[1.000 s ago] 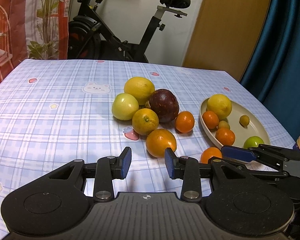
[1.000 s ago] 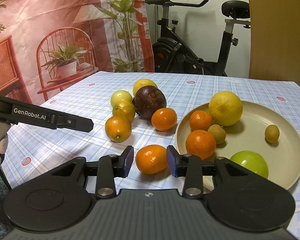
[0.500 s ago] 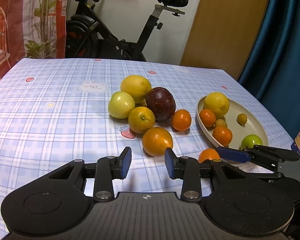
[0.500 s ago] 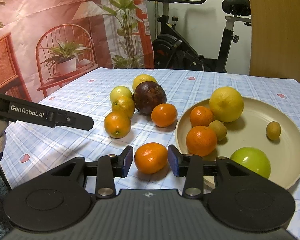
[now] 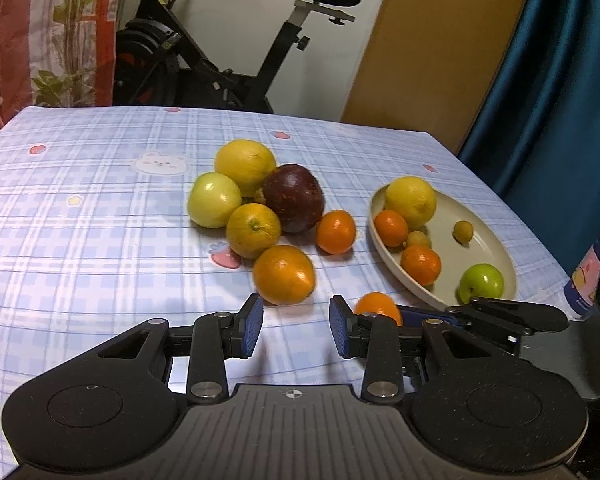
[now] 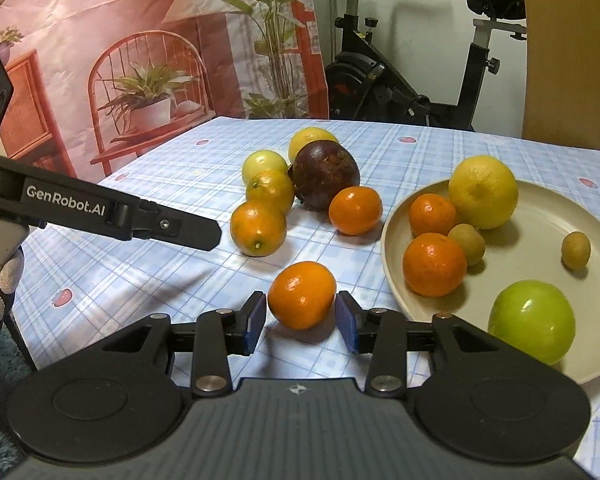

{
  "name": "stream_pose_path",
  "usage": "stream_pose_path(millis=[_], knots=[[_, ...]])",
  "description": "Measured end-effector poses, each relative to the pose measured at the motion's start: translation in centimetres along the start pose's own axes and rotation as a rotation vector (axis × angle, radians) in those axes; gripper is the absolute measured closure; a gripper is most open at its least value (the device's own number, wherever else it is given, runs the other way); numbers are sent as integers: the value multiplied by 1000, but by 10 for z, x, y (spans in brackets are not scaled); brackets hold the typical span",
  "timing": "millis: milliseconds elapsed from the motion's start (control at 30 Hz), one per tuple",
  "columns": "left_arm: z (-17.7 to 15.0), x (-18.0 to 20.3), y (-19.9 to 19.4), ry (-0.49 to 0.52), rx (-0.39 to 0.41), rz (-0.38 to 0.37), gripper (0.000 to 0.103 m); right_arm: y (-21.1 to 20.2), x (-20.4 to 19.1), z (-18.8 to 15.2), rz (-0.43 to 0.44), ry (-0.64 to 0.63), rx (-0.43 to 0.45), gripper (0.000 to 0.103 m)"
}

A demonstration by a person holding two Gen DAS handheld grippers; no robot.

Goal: Organize fruits
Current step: 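Close the right gripper on the orange and lift it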

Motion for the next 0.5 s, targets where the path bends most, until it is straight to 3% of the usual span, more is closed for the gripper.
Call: stream_pose_path(millis=[500], knots=[[5,6,5,21,-10,7,65,4,3,3,0,15,21,59]])
Point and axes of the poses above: each gripper's, at about its wrist camera, not at the fingertips, and y roughly the way its jaws point, x to its right, z to its top, the point moved 7 cm from there along y, roughly the way its jaws point, and after that the axes turned 9 degrees about x, right-handed, at the moved point
